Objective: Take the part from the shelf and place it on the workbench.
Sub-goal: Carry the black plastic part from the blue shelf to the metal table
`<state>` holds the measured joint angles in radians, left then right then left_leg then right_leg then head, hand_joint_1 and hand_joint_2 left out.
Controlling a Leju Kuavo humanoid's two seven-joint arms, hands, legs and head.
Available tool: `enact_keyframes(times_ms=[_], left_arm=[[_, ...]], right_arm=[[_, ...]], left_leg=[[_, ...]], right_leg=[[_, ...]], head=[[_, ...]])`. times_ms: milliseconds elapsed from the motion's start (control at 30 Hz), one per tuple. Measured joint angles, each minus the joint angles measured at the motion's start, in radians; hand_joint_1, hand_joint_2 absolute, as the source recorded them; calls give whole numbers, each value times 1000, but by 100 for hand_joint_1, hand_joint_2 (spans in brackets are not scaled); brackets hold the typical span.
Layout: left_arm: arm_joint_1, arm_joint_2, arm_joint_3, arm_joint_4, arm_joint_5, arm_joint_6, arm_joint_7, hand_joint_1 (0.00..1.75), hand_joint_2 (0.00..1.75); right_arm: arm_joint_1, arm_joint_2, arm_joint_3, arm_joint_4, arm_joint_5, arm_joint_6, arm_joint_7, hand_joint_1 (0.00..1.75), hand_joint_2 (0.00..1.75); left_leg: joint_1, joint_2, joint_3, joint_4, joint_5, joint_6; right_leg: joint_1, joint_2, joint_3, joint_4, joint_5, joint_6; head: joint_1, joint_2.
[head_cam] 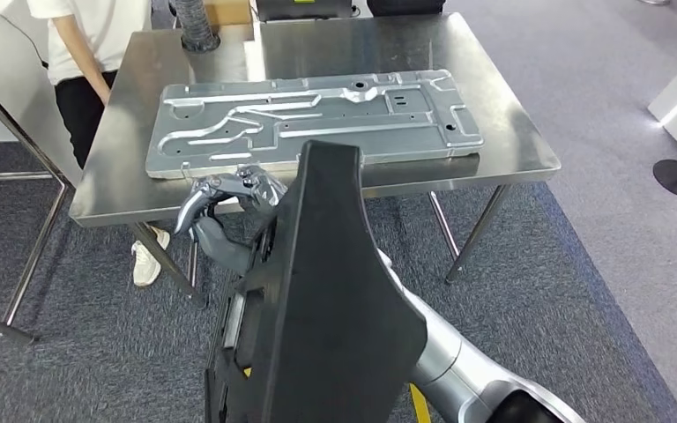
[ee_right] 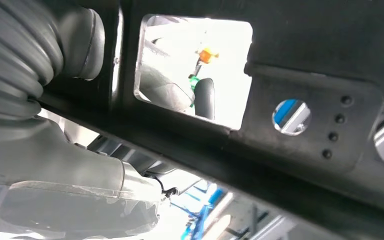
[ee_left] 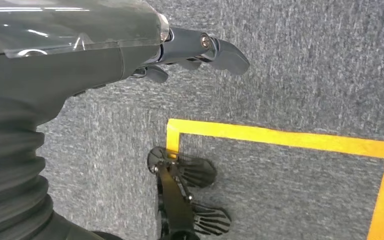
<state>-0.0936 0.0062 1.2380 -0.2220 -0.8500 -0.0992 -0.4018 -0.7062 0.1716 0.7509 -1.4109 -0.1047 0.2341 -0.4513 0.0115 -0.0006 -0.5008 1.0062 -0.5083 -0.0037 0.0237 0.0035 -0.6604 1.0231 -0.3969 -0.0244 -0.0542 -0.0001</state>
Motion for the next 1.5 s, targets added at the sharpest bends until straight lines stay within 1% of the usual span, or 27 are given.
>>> enact_keyframes(times_ms=[67, 133, 233, 267, 300, 333, 400, 433, 467, 600, 667, 733, 767, 800, 833, 900, 933, 967, 1033, 1133, 1200, 1267, 1300, 1333, 1400, 1433, 1500], left_arm=[[-1, 0, 0, 0, 0, 0, -1, 0, 175], [-4, 0, 0, 0, 0, -1, -3, 0, 175], [-2, 1, 0, 0, 0, -3, -3, 0, 175], [0, 2, 0, 0, 0, -3, -3, 0, 175], [2, 3, 0, 0, 0, -4, -3, 0, 175], [4, 3, 0, 0, 1, -5, -3, 0, 175], [5, 2, 0, 0, 0, -10, -4, 0, 175], [6, 2, 0, 0, -2, -12, -5, 0, 175], [7, 2, 0, 0, -4, -13, -5, 0, 175], [9, 4, 0, 0, -14, -17, -8, 0, 175], [6, 5, -1, 0, -17, -19, -8, 0, 175], [3, 6, -1, 0, -19, -18, -9, 0, 175], [2, 6, -1, 0, -19, -18, -9, 0, 175], [2, 6, 0, 0, -20, -18, -8, 0, 175], [3, 7, 0, 0, -20, -17, -8, 0, 175], [3, 6, 0, 0, -21, -16, -8, 0, 175], [2, 5, 0, 0, -21, -15, -8, 0, 175], [1, 5, 0, 1, -21, -15, -9, 0, 175], [1, 4, 0, 1, -21, -14, -9, 0, 175], [-1, 4, -1, 1, -24, -14, -10, 0, 175], [-1, 5, -1, 1, -27, -14, -12, 0, 175], [1, 7, -2, 1, -28, -14, -12, 0, 175], [3, 8, -2, 1, -29, -14, -12, 0, 175], [4, 8, -2, 1, -29, -13, -12, 0, 175], [4, 8, -2, 1, -30, -13, -12, 0, 175], [3, 9, -2, 1, -31, -12, -12, 0, 175], [1, 9, -2, 1, -31, -12, -12, 0, 175]], right_arm=[[1, 0, 0, -1, 0, 2, 0, 175, 175], [0, 2, 0, -3, 0, 4, -1, 175, 175], [6, 3, 1, -4, 0, 5, -2, 175, 175], [12, 3, 2, -4, 0, 5, -2, 175, 175], [17, 3, 2, -5, 0, 5, -2, 175, 175], [20, 2, 2, -7, 0, 5, -2, 175, 175], [24, 0, 3, -14, 0, 5, -2, 175, 175], [26, -2, 3, -17, 0, 5, -2, 175, 175], [28, -4, 3, -21, 0, 5, -3, 175, 175], [37, -18, 4, -38, -1, 2, -8, 175, 175], [36, -23, 4, -45, -2, -1, -10, 175, 175], [39, -30, 4, -46, -2, -6, -12, 175, 175], [42, -33, 4, -46, -2, -8, -13, 175, 175], [44, -37, 4, -46, -2, -9, -13, 175, 175], [45, -40, 4, -46, -2, -10, -15, 175, 175], [45, -43, 4, -46, -3, -11, -17, 175, 175], [44, -44, 4, -46, -4, -12, -19, 175, 175], [43, -45, 4, -46, -5, -12, -21, 175, 175], [43, -46, 3, -47, -8, -13, -25, 175, 175], [42, -48, -1, -52, -10, -13, -27, 175, 175], [40, -49, -4, -54, -11, -13, -28, 175, 175], [43, -51, -5, -54, -12, -14, -29, 175, 175], [47, -51, -5, -54, -12, -14, -30, 175, 175], [51, -52, -5, -54, -12, -15, -31, 175, 175], [53, -54, -7, -54, -12, -16, -35, 175, 175], [53, -54, -8, -54, -12, -18, -37, 175, 175], [53, -56, -12, -54, -12, -21, -44, 175, 175]], left_leg=[[0, 1, 7, 3, -4, -11], [1, 1, -6, 49, -20, -17], [4, 0, -112, 222, -83, -32], [7, 0, -147, 262, -95, -38], [9, 0, -167, 269, -88, -42], [13, 0, -171, 238, -55, -46], [21, 0, -145, 114, 46, -54], [22, 1, -133, 60, 72, -52], [20, 1, -126, 31, 88, -45], [17, 2, -121, 24, 84, -9], [17, 2, -110, 21, 77, 3], [14, 3, -99, 21, 66, 11], [12, 2, -94, 21, 61, 13], [11, 2, -87, 21, 54, 13], [9, 1, -78, 21, 48, 13], [7, -1, -57, 20, 33, 11], [6, -2, -50, 19, 26, 8], [5, -2, -46, 18, 21, 5], [5, -2, -41, 12, 15, -5], [4, 0, -41, 24, -1, -17], [6, 0, -87, 113, -38, -23], [7, 0, -165, 238, -72, -28], [8, 0, -194, 272, -67, -31], [10, 0, -205, 269, -42, -34], [16, 0, -176, 162, 47, -40], [16, 0, -152, 102, 78, -42], [15, -1, -123, 31, 95, -32]], right_leg=[[-3, 2, 16, -13, -2, -8], [-10, 2, 41, -29, -7, -16], [-11, 2, 65, -36, -22, -20], [-12, 4, 72, -35, -29, -19], [-13, 6, 81, -34, -37, -16], [-15, 8, 92, -32, -47, -13], [-19, 10, 114, -24, -69, -3], [-20, 11, 119, -18, -79, 3], [-19, 12, 120, -13, -87, 10], [-18, 12, 117, 2, -112, 32], [-21, 9, 82, 74, -144, 42], [-24, 7, -4, 212, -185, 48], [-25, 7, -46, 267, -192, 48], [-25, 7, -75, 291, -179, 47], [-25, 7, -82, 273, -146, 43], [-18, 6, -47, 147, -50, 27], [-13, 5, -23, 84, -17, 18], [-8, 4, -5, 38, 0, 11], [-2, 3, 7, 11, -6, 2], [-10, 4, 27, -15, -10, -6], [-15, 3, 47, -30, -14, -12], [-16, 2, 61, -32, -26, -16], [-16, 3, 69, -31, -32, -16], [-18, 5, 77, -29, -40, -14], [-22, 8, 96, -22, -60, -7], [-21, 9, 103, -16, -70, -1], [-18, 11, 106, -7, -83, 10]], head=[[0, 0], [0, 0], [0, 0], [0, 0], [0, 0], [0, 0], [0, 0], [0, 0], [0, 0], [0, 0], [0, 0], [0, 0], [0, 0], [0, 0], [0, 0], [0, 0], [0, 0], [0, 0], [0, 0], [0, 0], [0, 0], [0, 0], [0, 0], [0, 0], [0, 0], [0, 0], [0, 0]])
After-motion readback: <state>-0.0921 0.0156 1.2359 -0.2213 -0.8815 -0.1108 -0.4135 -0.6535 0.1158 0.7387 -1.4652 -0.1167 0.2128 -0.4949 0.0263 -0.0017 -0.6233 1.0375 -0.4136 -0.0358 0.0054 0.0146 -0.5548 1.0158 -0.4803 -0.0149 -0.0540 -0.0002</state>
